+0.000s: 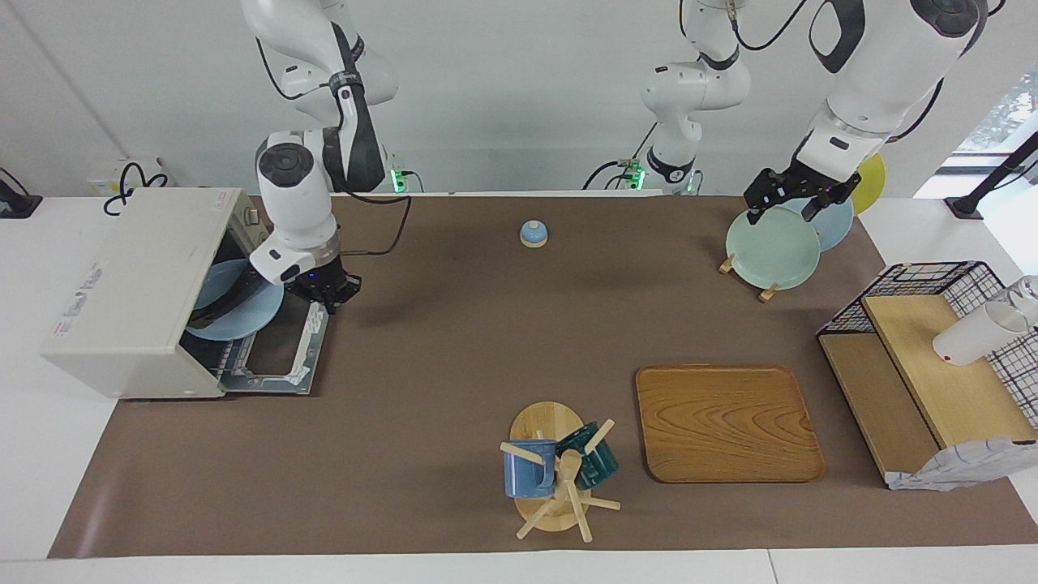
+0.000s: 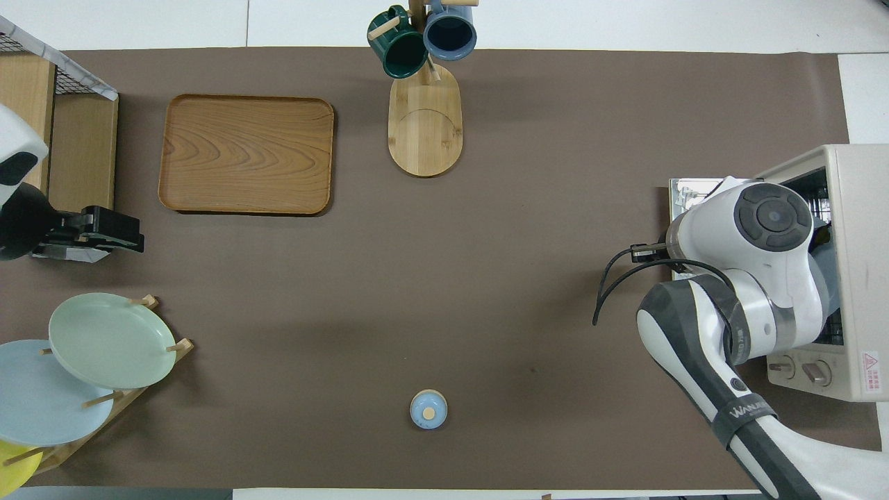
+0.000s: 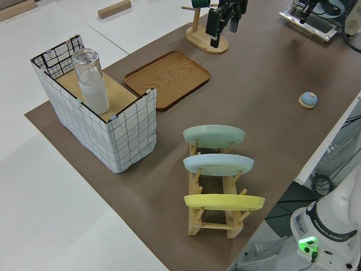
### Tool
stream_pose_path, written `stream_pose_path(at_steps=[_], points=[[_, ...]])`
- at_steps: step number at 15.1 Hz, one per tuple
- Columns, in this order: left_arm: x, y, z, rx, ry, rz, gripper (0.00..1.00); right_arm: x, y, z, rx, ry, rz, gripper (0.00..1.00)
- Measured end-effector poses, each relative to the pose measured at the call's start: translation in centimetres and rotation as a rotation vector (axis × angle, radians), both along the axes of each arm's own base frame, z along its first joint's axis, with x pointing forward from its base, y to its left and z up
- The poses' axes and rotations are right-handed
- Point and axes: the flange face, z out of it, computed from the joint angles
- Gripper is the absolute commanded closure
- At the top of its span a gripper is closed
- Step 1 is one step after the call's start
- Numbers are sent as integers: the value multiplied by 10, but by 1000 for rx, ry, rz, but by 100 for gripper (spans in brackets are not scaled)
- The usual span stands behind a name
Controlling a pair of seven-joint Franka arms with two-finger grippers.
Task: Put eggplant into oven
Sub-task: 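Withdraw the right gripper out of the oven, then push the oven door closed with the right gripper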
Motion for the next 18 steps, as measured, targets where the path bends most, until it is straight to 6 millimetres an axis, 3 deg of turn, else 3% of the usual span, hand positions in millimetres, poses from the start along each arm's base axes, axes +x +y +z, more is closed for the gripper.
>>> stream_pose_path(at_steps=[6, 11, 16, 18], points=[[0, 0, 0, 0, 0, 0, 0, -1, -8, -33, -19, 55, -8, 100], [0, 0, 0, 0, 0, 0, 0, -3, -23, -39, -57, 67, 3, 100], [0, 0, 0, 0, 0, 0, 0, -5, -13, -40, -116, 68, 80, 100], [0, 0, 0, 0, 0, 0, 0, -1, -9, -29, -142, 93, 117, 100]])
